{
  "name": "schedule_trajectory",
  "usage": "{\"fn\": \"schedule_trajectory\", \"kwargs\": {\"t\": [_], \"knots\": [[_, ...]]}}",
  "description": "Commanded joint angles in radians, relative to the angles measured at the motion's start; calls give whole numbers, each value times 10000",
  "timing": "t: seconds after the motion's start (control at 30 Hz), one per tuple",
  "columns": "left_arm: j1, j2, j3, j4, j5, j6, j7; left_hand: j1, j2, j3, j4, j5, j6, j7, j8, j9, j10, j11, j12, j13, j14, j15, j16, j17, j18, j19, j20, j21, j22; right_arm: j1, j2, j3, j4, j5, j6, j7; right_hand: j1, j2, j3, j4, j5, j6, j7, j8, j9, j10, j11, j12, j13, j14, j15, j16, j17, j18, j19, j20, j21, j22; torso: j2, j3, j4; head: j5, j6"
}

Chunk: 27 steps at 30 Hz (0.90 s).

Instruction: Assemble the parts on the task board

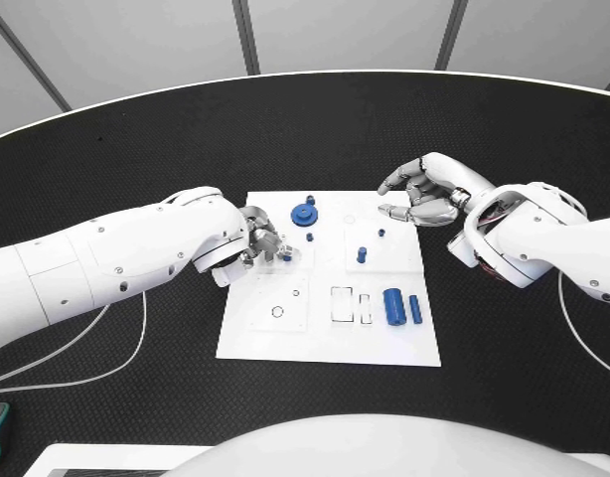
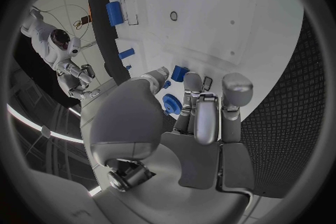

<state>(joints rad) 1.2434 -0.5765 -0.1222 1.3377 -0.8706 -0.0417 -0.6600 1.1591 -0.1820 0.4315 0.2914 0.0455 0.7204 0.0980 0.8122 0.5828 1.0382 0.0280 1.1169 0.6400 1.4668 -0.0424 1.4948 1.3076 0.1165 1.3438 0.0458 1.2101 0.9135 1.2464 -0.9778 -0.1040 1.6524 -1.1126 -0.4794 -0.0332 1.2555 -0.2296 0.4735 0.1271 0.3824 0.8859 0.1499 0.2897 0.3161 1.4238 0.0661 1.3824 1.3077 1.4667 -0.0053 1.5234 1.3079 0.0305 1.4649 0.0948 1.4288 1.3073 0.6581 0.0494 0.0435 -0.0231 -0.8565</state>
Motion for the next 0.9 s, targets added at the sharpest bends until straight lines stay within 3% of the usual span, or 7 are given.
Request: {"fn": "schedule_trajectory", "kwargs": {"t": [0.03,0.17,0.3,0.4,0.57,0.9], "knots": [[0,9,0,-6,0,74,-38,88,77,153,3,44,56,-51,96,-21,19,-107,59,34,577,-75,-16,969,80,58,-32,-72,-9,0,-3,0,2,0,1,0,-44,-54,21,53,36,5,11,60,-17,-57,-27,-36,794,782,-80,-49,1522,100,406,-73,-46,1276,-4,0,-2,-5,-17],[1,17,0,-16,0,175,-93,517,240,875,-21,47,35,-128,258,-79,94,-180,145,119,601,-142,10,1029,66,114,-77,-42,61,0,-9,0,6,0,4,-4,-44,-54,21,53,36,5,11,60,-17,-57,-27,-36,794,782,-80,-49,1522,100,406,-73,-46,1276,-5,-1,-2,-12,-9],[1,29,0,-29,0,257,-162,721,210,1381,-51,46,19,-162,361,-122,175,-212,229,214,615,-172,26,1063,57,144,-100,-28,93,0,-13,0,10,0,6,-5,-49,-47,22,64,39,14,8,69,-20,-40,-30,-17,811,782,-82,-53,1517,104,401,-75,-60,1265,-9,0,-4,-12,-19],[1,34,0,-43,0,318,-208,667,40,1870,-16,41,67,-192,573,-154,466,-241,500,569,630,-192,42,1092,22,233,-126,72,265,0,-16,0,12,0,5,-7,-49,-47,22,64,39,14,8,69,-20,-40,-30,-17,811,782,-82,-53,1517,104,401,-75,-60,1265,-7,3,-3,-17,-17],[1,39,0,-65,0,328,-248,496,-40,2015,1,38,110,-214,699,-169,658,-262,680,807,608,-212,-4,988,0,289,-138,144,381,0,-20,0,16,0,3,-8,-49,-47,22,64,39,14,8,69,-20,-40,-30,-17,811,782,-82,-53,1517,104,401,-75,-60,1265,-9,4,2,-27,-15],[1,28,1,-81,0,105,-260,69,-123,2061,21,35,81,-203,808,-213,602,-254,667,671,608,-212,-13,969,0,301,-148,147,381,0,-34,0,23,0,-1,-14,-49,-47,22,64,39,14,8,69,-20,-40,-30,-17,811,782,-82,-53,1517,104,401,-75,-60,1265,-7,2,2,-30,-26]]}}
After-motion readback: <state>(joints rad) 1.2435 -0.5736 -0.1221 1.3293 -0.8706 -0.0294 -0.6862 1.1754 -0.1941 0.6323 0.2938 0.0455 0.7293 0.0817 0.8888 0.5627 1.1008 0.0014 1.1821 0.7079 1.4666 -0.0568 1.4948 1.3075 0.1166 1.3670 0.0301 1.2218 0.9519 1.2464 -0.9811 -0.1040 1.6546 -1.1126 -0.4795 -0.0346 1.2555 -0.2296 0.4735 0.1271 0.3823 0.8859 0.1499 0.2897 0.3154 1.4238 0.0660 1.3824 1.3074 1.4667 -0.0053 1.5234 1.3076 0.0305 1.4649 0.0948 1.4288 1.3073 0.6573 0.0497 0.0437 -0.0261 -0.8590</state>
